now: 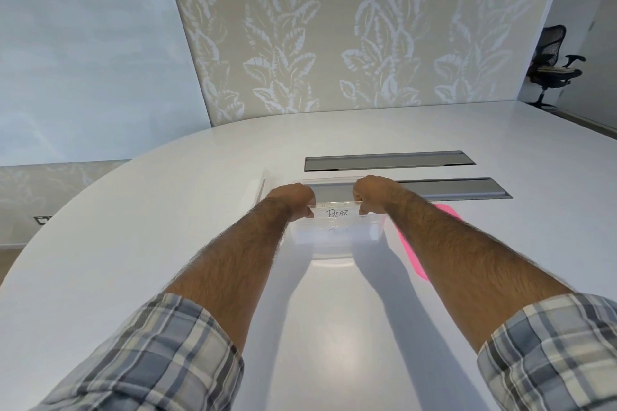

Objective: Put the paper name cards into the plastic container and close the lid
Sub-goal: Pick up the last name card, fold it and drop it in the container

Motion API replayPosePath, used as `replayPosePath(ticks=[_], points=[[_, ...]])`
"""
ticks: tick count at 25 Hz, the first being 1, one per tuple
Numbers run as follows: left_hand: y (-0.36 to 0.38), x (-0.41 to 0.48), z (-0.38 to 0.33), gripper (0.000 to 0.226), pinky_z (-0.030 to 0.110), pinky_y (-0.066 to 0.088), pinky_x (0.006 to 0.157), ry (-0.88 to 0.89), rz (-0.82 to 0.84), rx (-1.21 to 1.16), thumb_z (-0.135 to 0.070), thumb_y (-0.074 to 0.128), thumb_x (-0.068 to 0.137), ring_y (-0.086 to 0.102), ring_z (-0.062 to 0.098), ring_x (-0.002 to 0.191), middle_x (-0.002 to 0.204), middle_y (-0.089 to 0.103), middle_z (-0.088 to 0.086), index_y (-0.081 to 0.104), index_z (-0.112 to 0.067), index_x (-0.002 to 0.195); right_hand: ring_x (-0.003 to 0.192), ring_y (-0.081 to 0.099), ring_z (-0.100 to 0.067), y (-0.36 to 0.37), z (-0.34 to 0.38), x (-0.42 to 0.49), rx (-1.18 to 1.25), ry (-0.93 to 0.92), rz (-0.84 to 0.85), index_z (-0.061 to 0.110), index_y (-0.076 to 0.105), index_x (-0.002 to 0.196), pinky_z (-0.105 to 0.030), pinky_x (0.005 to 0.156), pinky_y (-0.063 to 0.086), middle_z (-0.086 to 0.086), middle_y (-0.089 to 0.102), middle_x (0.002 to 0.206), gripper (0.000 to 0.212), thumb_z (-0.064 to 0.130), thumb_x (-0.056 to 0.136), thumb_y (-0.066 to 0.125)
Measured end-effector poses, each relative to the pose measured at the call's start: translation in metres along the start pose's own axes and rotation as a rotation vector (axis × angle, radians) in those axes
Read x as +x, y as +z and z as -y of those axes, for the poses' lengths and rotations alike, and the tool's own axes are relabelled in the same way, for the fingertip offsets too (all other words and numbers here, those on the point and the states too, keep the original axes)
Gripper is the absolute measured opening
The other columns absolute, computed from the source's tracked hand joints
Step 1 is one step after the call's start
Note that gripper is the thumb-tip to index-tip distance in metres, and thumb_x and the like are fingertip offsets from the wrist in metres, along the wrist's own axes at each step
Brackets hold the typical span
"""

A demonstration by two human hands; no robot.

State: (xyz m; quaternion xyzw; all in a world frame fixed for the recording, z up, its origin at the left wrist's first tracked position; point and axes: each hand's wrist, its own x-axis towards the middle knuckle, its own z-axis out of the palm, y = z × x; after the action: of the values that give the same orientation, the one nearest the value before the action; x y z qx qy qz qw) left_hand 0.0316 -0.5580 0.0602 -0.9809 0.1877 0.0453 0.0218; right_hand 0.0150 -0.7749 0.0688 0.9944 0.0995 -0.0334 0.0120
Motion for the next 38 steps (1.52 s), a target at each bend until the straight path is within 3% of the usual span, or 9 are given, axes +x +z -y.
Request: replayPosePath(ticks=[6,9,12,17,23,27,31,35,38], points=[[-0.002,0.007,-0.005,0.031,0.033,0.046,0.080,0.023,0.054,0.061,-0.027,0.067,0.092,0.062,0.026,0.114,0.124,0.065,0.003,0.066,-0.018,0.122,0.100,0.063,-0.027,0.005,0.000,0.003,-0.042,-0.042,0.018,0.013,0.068,0.102,-0.033,0.082,0.052,-0.007,0.068,0.109,0.024,0.018,0.080,0.076],[0.001,0.009,-0.007,0.027,0.030,0.047,0.080,0.032,0.078,0.107,-0.024,0.063,0.095,0.063,0.026,0.112,0.124,0.067,0.004,0.068,-0.019,0.121,0.096,0.063,-0.028,0.004,0.002,0.004,-0.096,-0.074,0.061,0.013,0.066,0.086,-0.033,0.082,0.054,-0.007,0.068,0.101,0.007,0.013,0.081,0.071],[-0.002,0.012,-0.010,0.027,0.030,0.047,0.081,0.031,0.096,0.125,-0.024,0.063,0.094,0.064,0.026,0.111,0.122,0.068,0.003,0.069,-0.018,0.120,0.080,0.052,-0.024,0.001,0.003,0.008,-0.128,-0.093,0.104,0.022,0.044,0.059,-0.026,0.070,0.043,-0.003,0.058,0.083,0.036,0.012,0.080,0.071],[0.002,0.018,-0.014,0.027,0.024,0.039,0.070,0.034,0.139,0.139,-0.016,0.056,0.094,0.062,0.021,0.093,0.116,0.069,0.001,0.071,-0.018,0.116,0.075,0.042,-0.023,-0.003,0.003,0.012,-0.189,-0.123,0.151,0.023,0.035,0.054,-0.025,0.056,0.034,0.003,0.044,0.062,0.045,0.011,0.082,0.068],[0.002,0.023,-0.013,0.022,0.023,0.034,0.056,0.018,0.222,0.129,-0.009,0.048,0.088,0.055,0.025,0.081,0.094,0.063,0.002,0.068,-0.017,0.093,0.076,0.044,-0.021,0.005,0.004,0.018,-0.238,-0.162,0.153,0.021,0.035,0.053,-0.027,0.070,0.038,0.006,0.038,0.059,0.045,0.014,0.084,0.068],[0.002,0.025,-0.016,0.023,0.026,0.039,0.064,0.045,0.205,0.167,-0.009,0.049,0.090,0.052,0.025,0.078,0.087,0.058,0.004,0.071,-0.011,0.096,0.076,0.047,-0.020,0.007,0.002,0.021,-0.216,-0.151,0.153,0.021,0.038,0.053,-0.027,0.072,0.042,0.003,0.048,0.064,0.044,0.015,0.083,0.070],[0.003,0.025,-0.015,0.019,0.027,0.041,0.069,0.043,0.209,0.151,-0.009,0.049,0.089,0.050,0.024,0.078,0.088,0.058,0.003,0.065,-0.019,0.088,0.078,0.049,-0.020,0.007,0.002,0.022,-0.203,-0.134,0.165,0.019,0.045,0.056,-0.027,0.074,0.044,-0.001,0.056,0.080,0.038,0.014,0.082,0.073],[0.004,0.023,-0.012,0.028,0.033,0.052,0.083,0.032,0.166,0.122,-0.013,0.052,0.091,0.055,0.024,0.085,0.105,0.070,0.007,0.073,-0.009,0.108,0.078,0.049,-0.021,0.007,0.004,0.020,-0.172,-0.124,0.153,0.017,0.039,0.056,-0.029,0.073,0.046,-0.005,0.054,0.084,0.039,0.010,0.084,0.065],[-0.003,0.018,-0.008,0.027,0.038,0.053,0.096,0.049,0.142,0.045,-0.020,0.060,0.091,0.063,0.020,0.102,0.111,0.071,-0.003,0.075,-0.017,0.113,0.084,0.056,-0.023,0.005,0.001,0.021,-0.094,-0.088,0.130,0.010,0.061,0.072,-0.029,0.075,0.048,-0.007,0.063,0.089,0.013,0.012,0.084,0.066]])
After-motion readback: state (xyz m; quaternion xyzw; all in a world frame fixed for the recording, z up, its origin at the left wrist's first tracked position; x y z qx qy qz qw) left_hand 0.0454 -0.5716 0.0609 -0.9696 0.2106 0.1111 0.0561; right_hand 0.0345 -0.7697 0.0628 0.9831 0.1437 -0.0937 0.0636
